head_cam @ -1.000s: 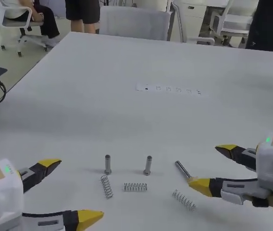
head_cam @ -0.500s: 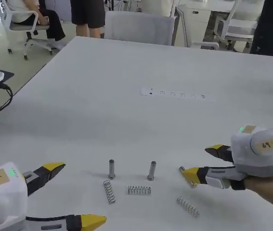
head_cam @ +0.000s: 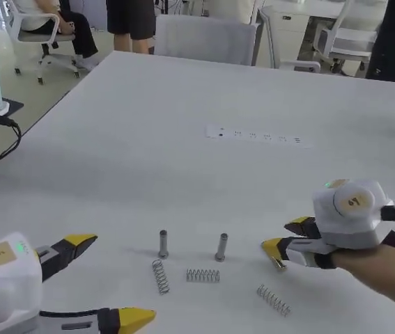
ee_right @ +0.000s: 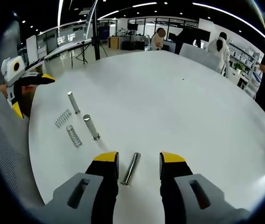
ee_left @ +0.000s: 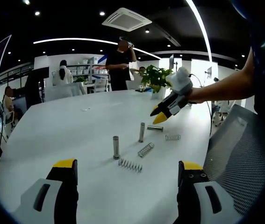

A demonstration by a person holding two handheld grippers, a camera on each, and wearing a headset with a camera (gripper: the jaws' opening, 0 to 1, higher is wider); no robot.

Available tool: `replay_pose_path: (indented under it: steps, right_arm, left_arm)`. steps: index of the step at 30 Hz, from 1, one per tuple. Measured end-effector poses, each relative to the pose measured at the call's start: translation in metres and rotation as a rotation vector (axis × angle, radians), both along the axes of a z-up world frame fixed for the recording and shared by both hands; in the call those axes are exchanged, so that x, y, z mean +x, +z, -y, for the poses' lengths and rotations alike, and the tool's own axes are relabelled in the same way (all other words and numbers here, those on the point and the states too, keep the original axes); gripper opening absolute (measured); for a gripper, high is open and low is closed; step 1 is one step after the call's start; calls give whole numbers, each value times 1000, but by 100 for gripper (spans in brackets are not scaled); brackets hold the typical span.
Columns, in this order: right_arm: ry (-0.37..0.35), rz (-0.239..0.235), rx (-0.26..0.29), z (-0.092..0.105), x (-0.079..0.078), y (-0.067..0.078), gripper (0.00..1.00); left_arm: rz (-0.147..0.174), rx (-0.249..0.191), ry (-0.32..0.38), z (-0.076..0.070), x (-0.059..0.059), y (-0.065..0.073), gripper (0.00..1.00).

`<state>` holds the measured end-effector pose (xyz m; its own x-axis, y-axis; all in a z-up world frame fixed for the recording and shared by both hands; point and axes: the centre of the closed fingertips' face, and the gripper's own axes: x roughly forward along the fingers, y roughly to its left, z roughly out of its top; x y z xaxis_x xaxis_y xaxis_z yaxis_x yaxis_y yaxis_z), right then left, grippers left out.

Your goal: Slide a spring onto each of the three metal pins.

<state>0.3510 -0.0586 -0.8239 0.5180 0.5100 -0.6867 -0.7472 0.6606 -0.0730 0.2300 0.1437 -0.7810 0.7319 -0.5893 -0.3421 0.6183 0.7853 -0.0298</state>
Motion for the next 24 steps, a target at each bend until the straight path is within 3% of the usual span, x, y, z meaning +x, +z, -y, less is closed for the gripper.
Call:
replay_pose_path:
  steps: [14, 24]
  right_arm:
    - [-8, -72, -60, -4, -3, -18, 18]
    - [-39, -114, -79, -4, -1, -25, 14]
  left_arm:
    - [1, 2, -3, 0, 0, 0, 85]
    - [4, -2, -1, -2, 1, -1, 84]
